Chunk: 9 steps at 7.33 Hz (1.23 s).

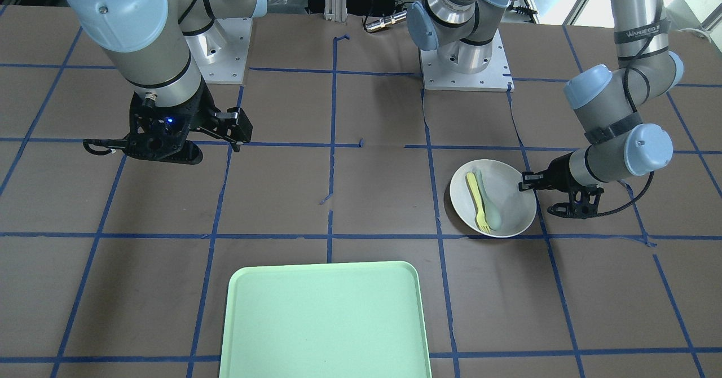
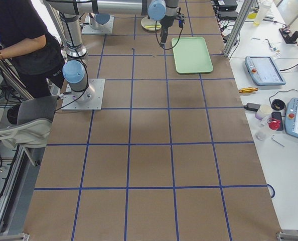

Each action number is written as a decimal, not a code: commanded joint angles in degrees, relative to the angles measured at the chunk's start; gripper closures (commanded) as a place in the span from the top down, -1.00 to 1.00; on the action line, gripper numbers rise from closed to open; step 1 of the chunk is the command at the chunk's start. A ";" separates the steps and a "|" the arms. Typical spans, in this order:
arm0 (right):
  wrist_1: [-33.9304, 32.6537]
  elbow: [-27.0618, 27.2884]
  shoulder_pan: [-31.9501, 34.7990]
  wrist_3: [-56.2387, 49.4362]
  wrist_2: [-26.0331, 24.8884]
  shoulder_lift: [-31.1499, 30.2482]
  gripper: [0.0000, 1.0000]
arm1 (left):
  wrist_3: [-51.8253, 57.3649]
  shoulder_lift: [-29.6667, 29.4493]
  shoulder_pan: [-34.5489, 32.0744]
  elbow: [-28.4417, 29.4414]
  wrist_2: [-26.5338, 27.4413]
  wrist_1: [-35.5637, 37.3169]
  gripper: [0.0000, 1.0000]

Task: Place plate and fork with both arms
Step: 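Grip the white plate rim with the left gripper and lift it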

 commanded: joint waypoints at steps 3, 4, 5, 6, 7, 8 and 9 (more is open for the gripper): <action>-0.17 -0.13 -0.26 -0.24 -0.14 -0.01 1.00 | 0.30 -0.61 -0.44 12.16 -5.10 -9.86 -1.00; -0.17 -0.13 -0.35 -1.11 -0.14 -0.01 1.00 | 0.30 -1.22 -0.70 15.60 -7.84 -13.12 -1.00; 0.01 -0.21 -0.35 -1.21 -0.22 -0.01 1.00 | -0.40 -1.67 -1.31 17.46 -13.35 -15.15 -1.00; 0.01 -0.21 -0.44 -1.21 -0.22 -0.01 1.00 | -2.84 -2.71 -3.75 19.22 -15.32 -14.65 -1.00; 0.01 -0.30 -0.44 -1.21 -0.22 -0.01 1.00 | -9.39 -5.16 -10.13 23.32 -19.25 -12.99 -1.00; 0.01 -0.13 -0.44 -1.30 -0.14 -0.01 1.00 | -15.98 -9.62 -16.89 29.89 -19.55 -10.71 -1.00; 0.01 -0.13 -0.44 -1.30 -0.05 -0.01 1.00 | -20.31 -14.37 -20.09 35.26 -19.64 -10.69 -1.00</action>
